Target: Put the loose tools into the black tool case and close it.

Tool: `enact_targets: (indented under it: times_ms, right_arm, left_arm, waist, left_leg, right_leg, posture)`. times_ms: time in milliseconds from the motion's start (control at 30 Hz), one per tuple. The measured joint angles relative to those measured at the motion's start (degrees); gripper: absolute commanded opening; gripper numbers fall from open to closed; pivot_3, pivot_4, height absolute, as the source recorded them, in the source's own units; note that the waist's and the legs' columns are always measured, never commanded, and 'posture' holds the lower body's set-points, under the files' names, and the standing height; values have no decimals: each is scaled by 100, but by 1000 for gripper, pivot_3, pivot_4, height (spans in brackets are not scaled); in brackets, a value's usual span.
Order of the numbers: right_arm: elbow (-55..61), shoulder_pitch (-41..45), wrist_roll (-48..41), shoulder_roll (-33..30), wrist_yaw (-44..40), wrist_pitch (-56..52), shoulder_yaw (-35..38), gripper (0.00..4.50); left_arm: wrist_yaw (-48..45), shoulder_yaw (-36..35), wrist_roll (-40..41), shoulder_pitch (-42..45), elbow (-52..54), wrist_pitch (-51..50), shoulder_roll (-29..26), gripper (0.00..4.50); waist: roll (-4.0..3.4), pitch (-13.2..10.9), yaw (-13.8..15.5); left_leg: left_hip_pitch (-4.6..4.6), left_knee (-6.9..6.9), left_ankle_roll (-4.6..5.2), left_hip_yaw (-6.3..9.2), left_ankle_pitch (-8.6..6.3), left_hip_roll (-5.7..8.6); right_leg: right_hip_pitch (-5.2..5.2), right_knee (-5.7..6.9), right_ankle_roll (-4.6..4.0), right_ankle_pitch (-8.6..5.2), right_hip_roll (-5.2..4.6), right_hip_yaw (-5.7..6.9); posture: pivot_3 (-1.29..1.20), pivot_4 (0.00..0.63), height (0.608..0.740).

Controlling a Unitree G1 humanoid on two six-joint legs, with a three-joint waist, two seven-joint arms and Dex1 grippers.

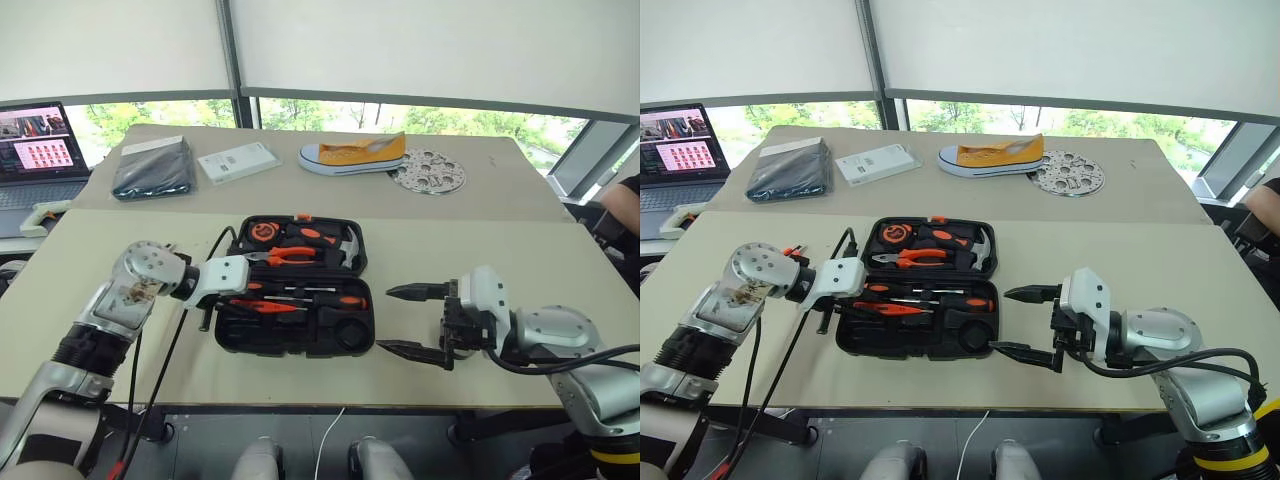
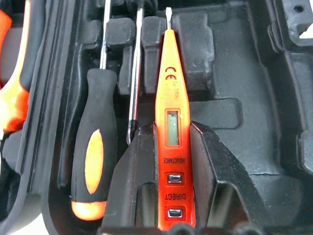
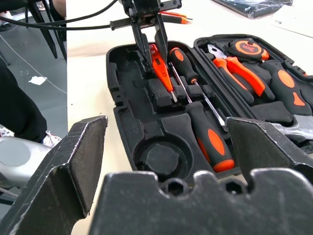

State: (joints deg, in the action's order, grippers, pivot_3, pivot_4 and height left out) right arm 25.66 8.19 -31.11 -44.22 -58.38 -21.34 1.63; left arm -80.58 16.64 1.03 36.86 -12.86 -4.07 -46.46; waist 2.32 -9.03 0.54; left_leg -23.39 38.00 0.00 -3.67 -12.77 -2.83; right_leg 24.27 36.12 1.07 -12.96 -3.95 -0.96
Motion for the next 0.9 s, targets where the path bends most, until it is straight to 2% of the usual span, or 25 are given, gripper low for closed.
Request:
enact_targets:
  times_ms: [267, 333, 467, 533, 567, 600, 633, 667, 700, 900]
  right_arm:
    - [-5, 15, 68, 11, 2, 17, 0, 4500]
    - [-33, 23, 76, 13, -4, 44, 0, 4500]
    - [-52, 38, 106, 13, -14, 95, 1, 4500]
    - [-57, 54, 108, 13, -15, 99, 1, 4500]
    - [-63, 55, 108, 13, -17, 100, 6, 4500]
    - [-77, 61, 108, 13, -20, 101, 9, 4500]
    - [-90, 67, 107, 13, -26, 103, 11, 4500]
    - [-100, 66, 106, 13, -37, 104, 21, 4500]
    - [-118, 66, 102, 12, -61, 104, 38, 4500]
    - [-127, 53, 55, -52, -177, 100, 145, 4500]
  left_arm:
    - [-47, 191, -312, 109, 199, -257, -82, 466]
    - [-64, 227, -347, 120, 226, -368, -92, 466]
    - [-105, 223, -366, 120, 307, -595, -96, 466]
    - [-124, 169, -297, 82, 326, -714, -76, 1465]
    - [-122, 94, -236, 53, 326, -713, -25, 1672]
    - [-124, 76, -129, 11, 327, -695, 75, 2119]
    - [-118, 75, -96, -43, 323, -685, 145, 2368]
    - [-135, 62, -21, -96, 288, -622, 179, 2851]
    - [-262, 31, 160, -113, 281, -603, 179, 3104]
    - [-294, -544, 832, -101, 309, -573, 299, 3104]
  waist:
    - [-2, 2, -39]
    - [-3, 3, -56]
    - [-8, 6, -79]
    - [-10, 7, -79]
    - [-10, 7, -73]
    - [-10, 7, -67]
    - [-9, 7, -62]
    - [-8, 6, -57]
    - [-7, 5, -50]
    - [-7, 5, -16]
  left_leg:
    - [13, 0, 0, 0, 0, -3]
    - [18, 0, 0, 1, 0, -4]
    - [21, 0, 0, 1, 0, -4]
    - [20, 0, 0, 1, 0, -4]
    - [18, 0, 0, 1, 0, -3]
    - [15, 0, 0, 1, 0, -2]
    - [10, 4, 0, 1, 0, -2]
    - [4, 6, 0, 1, 0, -2]
    - [-2, 8, 0, 2, 0, -3]
    - [-1, 12, 0, 3, 0, -2]
  right_leg:
    - [-6, 6, 0, -1, 6, -4]
    - [-9, 9, 34, -21, 8, -6]
    - [-9, 11, 39, -24, 10, -11]
    - [-9, 11, 39, -24, 9, -12]
    - [-9, 10, 39, -24, 8, -11]
    - [-8, 9, 39, -24, 7, -11]
    - [-5, 9, 38, -23, 7, -11]
    - [-2, 8, 38, -22, 7, -10]
    - [2, 8, 22, -13, 7, -9]
    - [-1, 7, 7, -2, 6, -8]
  posture:
    - [0, 150, 740]
    - [0, 150, 740]
    - [0, 150, 740]
    - [0, 150, 740]
    - [0, 150, 740]
    - [0, 150, 740]
    - [0, 150, 740]
    - [0, 150, 740]
    - [0, 150, 740]
    - [0, 150, 740]
